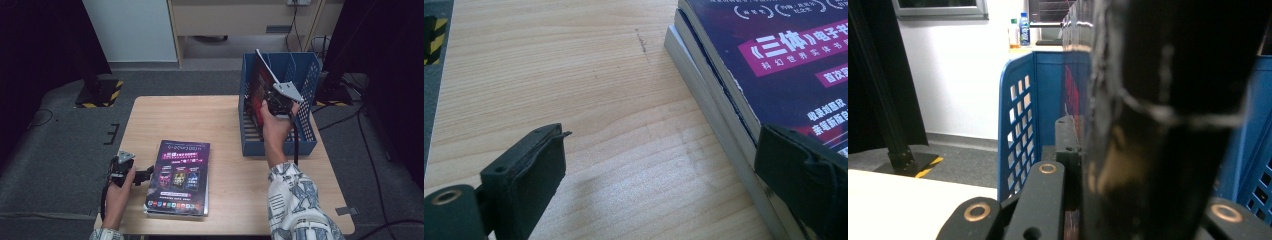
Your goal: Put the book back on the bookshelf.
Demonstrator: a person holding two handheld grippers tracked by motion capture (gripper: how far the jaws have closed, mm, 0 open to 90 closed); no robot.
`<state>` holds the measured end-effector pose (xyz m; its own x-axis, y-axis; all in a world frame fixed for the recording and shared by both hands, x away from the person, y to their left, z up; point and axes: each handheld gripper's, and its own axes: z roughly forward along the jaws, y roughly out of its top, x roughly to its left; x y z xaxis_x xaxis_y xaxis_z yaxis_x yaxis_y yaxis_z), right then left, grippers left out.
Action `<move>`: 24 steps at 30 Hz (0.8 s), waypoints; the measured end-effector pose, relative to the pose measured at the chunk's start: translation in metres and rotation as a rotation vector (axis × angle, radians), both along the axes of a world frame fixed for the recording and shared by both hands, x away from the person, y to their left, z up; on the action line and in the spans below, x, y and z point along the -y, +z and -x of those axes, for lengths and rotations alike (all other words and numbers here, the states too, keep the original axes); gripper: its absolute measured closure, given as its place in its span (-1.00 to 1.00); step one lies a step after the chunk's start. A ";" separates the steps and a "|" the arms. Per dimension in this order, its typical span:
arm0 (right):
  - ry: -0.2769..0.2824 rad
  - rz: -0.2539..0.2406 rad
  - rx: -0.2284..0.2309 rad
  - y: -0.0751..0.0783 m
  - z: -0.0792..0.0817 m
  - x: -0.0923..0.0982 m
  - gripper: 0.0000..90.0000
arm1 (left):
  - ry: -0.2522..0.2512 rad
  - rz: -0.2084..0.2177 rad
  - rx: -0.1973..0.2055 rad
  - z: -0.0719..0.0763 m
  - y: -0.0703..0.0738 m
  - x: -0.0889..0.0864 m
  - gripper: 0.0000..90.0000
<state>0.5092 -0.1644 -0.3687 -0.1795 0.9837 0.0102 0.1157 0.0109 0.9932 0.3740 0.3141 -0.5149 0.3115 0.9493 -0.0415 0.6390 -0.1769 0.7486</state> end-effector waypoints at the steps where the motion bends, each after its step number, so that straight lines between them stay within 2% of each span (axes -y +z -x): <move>1: -0.004 0.003 0.001 -0.001 0.000 0.000 0.93 | -0.001 0.000 0.000 0.000 0.000 0.000 -0.87; 10: -0.011 0.006 -0.014 -0.012 0.000 -0.008 0.93 | -0.002 0.001 0.000 0.000 0.000 0.000 -0.87; 24: 0.032 0.010 -0.014 -0.023 0.005 -0.034 0.92 | -0.002 0.007 0.003 0.000 0.001 0.000 -0.87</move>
<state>0.5045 -0.1307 -0.3915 -0.2107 0.9775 0.0034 0.1292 0.0244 0.9913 0.3739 0.3145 -0.5141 0.3139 0.9483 -0.0468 0.6364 -0.1736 0.7516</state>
